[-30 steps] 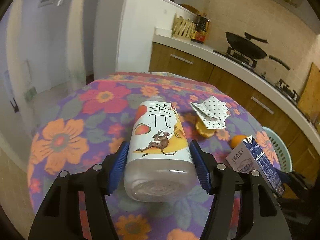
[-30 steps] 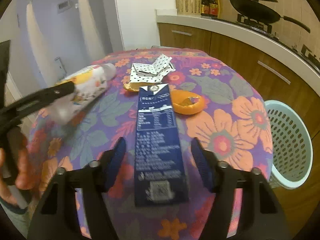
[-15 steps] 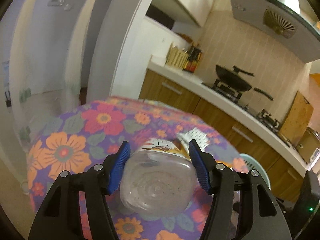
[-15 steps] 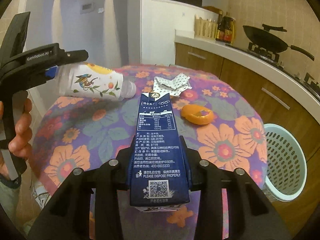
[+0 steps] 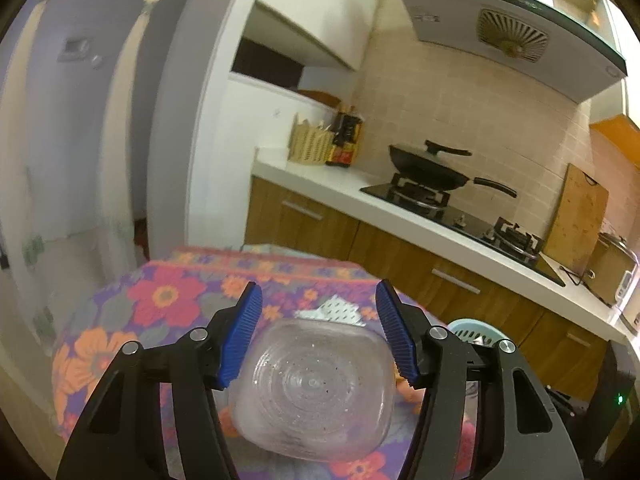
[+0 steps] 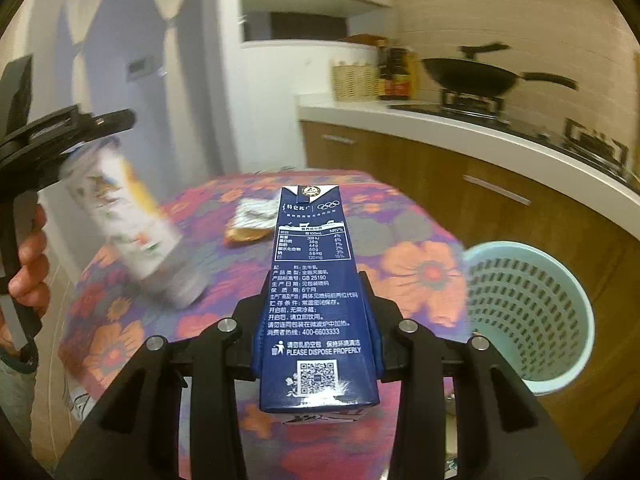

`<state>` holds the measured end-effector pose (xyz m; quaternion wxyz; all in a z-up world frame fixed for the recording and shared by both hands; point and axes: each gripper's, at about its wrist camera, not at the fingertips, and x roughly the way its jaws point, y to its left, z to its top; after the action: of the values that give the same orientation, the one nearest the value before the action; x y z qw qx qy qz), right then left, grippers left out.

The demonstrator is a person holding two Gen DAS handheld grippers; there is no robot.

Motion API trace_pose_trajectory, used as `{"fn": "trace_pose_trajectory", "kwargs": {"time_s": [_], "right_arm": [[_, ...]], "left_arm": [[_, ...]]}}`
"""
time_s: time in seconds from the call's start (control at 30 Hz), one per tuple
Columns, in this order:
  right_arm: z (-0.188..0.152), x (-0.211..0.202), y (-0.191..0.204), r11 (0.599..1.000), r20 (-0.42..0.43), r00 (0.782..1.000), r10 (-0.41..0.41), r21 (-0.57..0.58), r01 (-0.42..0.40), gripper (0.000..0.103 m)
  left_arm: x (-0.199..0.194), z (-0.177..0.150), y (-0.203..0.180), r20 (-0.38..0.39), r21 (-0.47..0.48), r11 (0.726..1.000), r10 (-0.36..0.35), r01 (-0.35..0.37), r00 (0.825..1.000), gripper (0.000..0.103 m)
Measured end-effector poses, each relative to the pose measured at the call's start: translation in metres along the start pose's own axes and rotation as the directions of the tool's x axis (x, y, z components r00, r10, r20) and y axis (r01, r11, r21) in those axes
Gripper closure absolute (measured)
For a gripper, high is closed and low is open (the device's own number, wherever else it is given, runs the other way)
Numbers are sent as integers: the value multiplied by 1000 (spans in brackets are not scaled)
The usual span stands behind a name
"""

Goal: Collect trash
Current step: 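Lift the milk carton with the right tool while the left grasps the white drink bottle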

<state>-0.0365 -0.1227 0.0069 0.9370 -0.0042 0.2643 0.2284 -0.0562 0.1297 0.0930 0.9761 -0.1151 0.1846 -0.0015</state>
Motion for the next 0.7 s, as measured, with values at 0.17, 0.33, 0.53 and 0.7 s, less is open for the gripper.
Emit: {"fn": "trace_pose_trajectory", "kwargs": {"time_s": [0.17,0.33,0.53,0.7], "right_arm": [[0,-9,-48,994,30,997,-66,90,64,68],[-8,1,-80,980,9,999,-47,193,45,68],[-13,7,-79,984,-3,1000,-21,177,21,68],[-13,5,-79,985,6,1000,-9,174,8,68]], "left_arm": [[26,12,-21,-72,12,998,-57,58,996,103],[60,-7,-21,-153,26,999,-18,23,988,99],[51,-5,25,-141,15,997,80,-78,987,59],[16,-11,72,-155,-49,987,143,-152,978,40]]}}
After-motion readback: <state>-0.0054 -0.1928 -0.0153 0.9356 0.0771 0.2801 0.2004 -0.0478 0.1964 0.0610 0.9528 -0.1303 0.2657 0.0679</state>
